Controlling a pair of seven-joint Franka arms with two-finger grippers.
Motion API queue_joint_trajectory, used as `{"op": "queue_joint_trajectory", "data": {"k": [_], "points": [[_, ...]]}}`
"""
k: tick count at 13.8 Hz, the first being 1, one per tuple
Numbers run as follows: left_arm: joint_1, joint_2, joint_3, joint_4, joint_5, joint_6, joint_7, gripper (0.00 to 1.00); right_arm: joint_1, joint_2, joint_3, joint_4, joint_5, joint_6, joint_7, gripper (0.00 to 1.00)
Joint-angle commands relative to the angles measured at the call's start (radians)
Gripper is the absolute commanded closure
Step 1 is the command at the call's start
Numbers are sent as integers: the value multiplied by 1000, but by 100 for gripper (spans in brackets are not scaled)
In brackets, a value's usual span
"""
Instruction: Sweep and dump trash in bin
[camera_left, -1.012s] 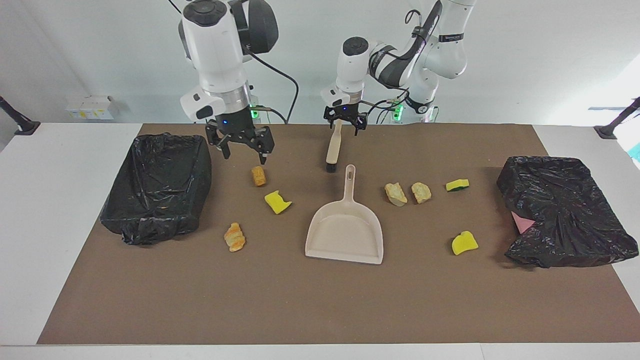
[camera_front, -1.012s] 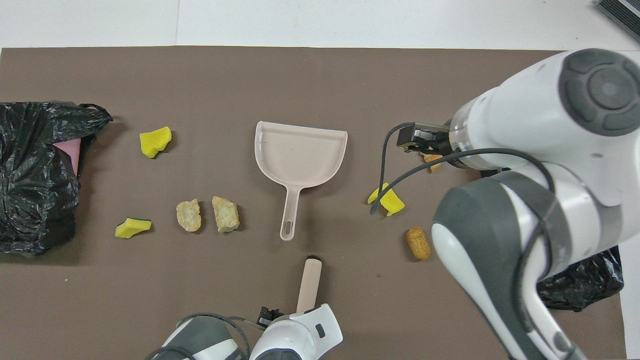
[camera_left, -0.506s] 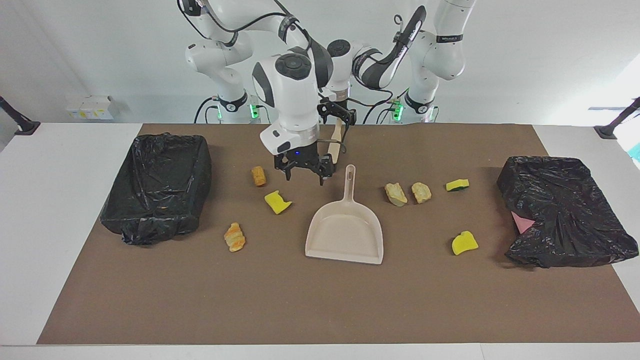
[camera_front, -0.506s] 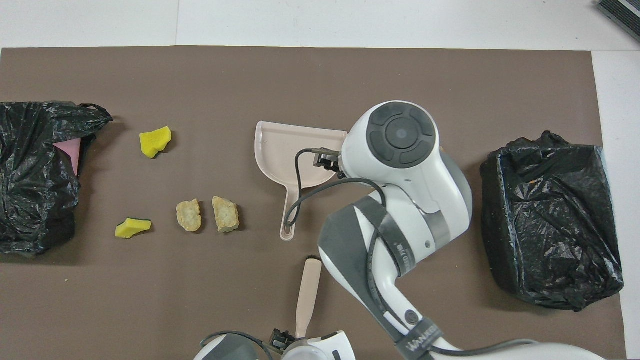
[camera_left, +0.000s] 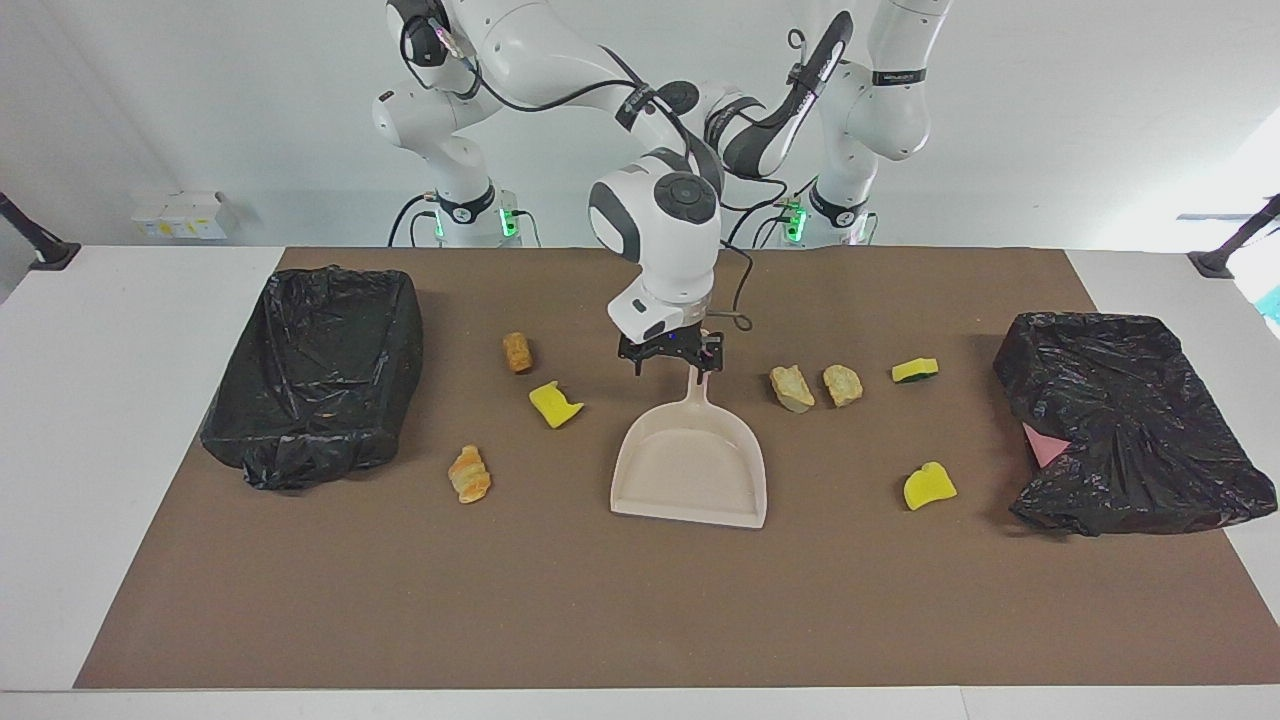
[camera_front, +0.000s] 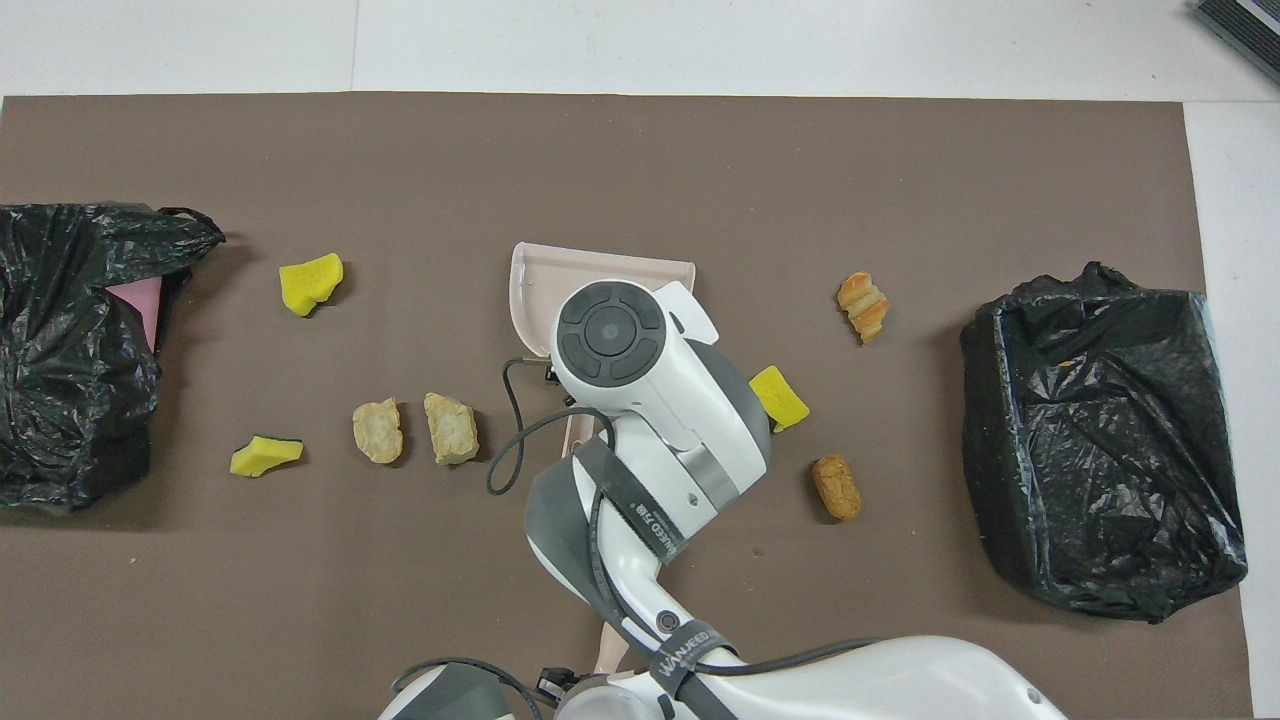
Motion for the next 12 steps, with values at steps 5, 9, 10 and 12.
{"op": "queue_joint_trajectory", "data": {"k": [5, 9, 10, 12], "points": [[74, -52, 12, 11, 4, -88, -1, 100, 33, 79, -2, 57, 0, 24, 13, 0], [80, -54, 12, -1, 4, -79, 4, 100, 27, 77, 1, 55, 7, 28, 4, 14], [80, -54, 12, -1, 4, -78, 4, 100, 26, 77, 12, 55, 7, 30, -4, 40], [82, -54, 12, -6, 4, -61, 5, 100, 22, 78, 24, 51, 54, 42, -11, 58]]}}
